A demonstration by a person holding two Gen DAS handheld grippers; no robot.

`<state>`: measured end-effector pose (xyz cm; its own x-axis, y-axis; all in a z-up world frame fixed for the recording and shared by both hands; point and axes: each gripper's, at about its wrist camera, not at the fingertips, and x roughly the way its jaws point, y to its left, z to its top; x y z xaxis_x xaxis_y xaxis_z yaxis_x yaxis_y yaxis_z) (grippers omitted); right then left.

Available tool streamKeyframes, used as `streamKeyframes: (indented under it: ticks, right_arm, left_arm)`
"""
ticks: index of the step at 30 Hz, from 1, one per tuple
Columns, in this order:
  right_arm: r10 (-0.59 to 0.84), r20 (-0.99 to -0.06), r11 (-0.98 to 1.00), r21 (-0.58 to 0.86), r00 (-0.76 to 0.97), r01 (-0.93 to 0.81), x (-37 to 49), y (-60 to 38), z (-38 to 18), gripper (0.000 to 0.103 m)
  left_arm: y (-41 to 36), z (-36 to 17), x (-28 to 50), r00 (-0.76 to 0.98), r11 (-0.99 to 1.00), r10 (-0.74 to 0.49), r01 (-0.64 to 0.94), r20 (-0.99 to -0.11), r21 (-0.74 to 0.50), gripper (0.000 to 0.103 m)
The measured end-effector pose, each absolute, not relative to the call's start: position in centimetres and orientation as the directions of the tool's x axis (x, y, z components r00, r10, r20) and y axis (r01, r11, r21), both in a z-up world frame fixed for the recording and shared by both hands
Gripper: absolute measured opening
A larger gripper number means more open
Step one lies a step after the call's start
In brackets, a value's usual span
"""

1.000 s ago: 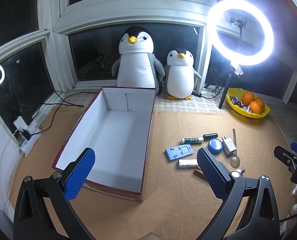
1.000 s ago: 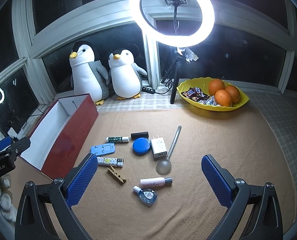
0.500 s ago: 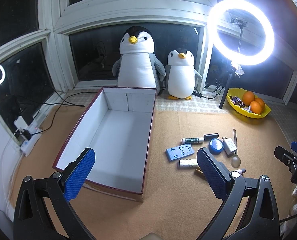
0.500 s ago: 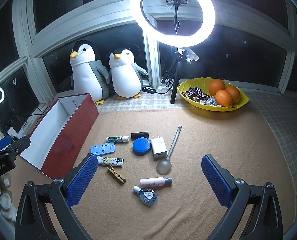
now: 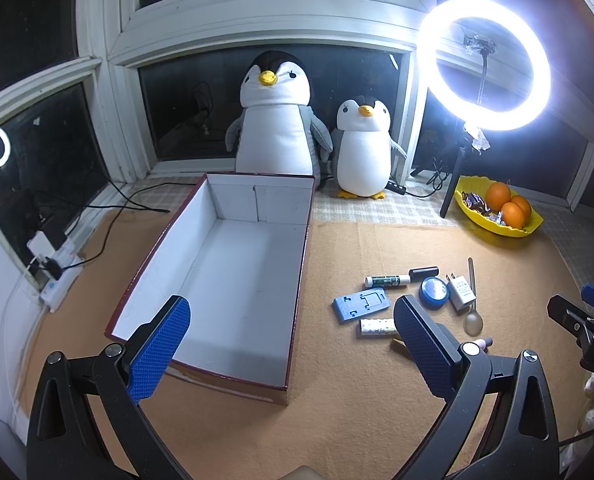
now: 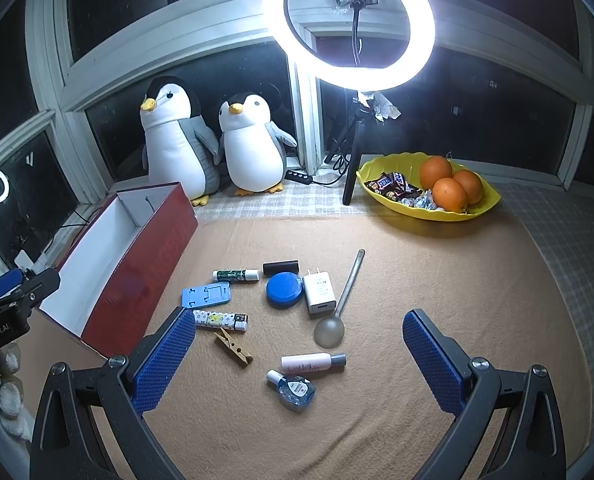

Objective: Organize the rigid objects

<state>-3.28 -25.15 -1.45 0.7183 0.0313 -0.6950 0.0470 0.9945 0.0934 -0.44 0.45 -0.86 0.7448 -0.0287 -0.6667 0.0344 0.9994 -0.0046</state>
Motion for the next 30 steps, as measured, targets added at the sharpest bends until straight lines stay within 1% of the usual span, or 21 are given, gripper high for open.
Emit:
streamKeyframes:
  ticks: [9, 14, 23, 26, 30]
  right_arm:
    - [0.027, -0.700, 0.995, 0.089, 0.713, 0.050, -3.2, -25.1, -1.7, 0.103]
    - [0.020, -0.707, 0.995, 0.080, 0.707, 0.052, -2.8, -25.4, -2.1, 0.103]
    - [0.016, -0.720, 0.996, 0.075, 0.694, 0.054, -2.2, -25.9, -3.3, 0.102]
    - [0.017, -0.725, 0.996, 0.073, 0.689, 0.052, -2.2, -26.1, -3.6, 0.102]
    - [-0.002, -0.733, 0.997, 0.056, 0.680, 0.062, -2.5, -26.3, -4.0, 0.102]
  left_arm:
    - [0.8, -1.5, 0.0, 0.741, 1.000, -0.020, 0.025, -0.671, -0.003, 0.102]
    - [2.1, -2.3, 0.6, 0.732, 1.000, 0.010, -0.009, -0.682, 0.005, 0.102]
    - [6.7, -4.5, 1.7, 0.689, 0.992, 0.100, -0.124, -0.718, 0.019, 0.102]
    - [8.9, -5.3, 2.3, 0.658, 0.984, 0.141, -0.177, -0.739, 0.031, 0.096]
    - [12.0, -5.8, 3.1, 0.635, 0.969, 0.199, -0.241, -0.747, 0.054, 0.096]
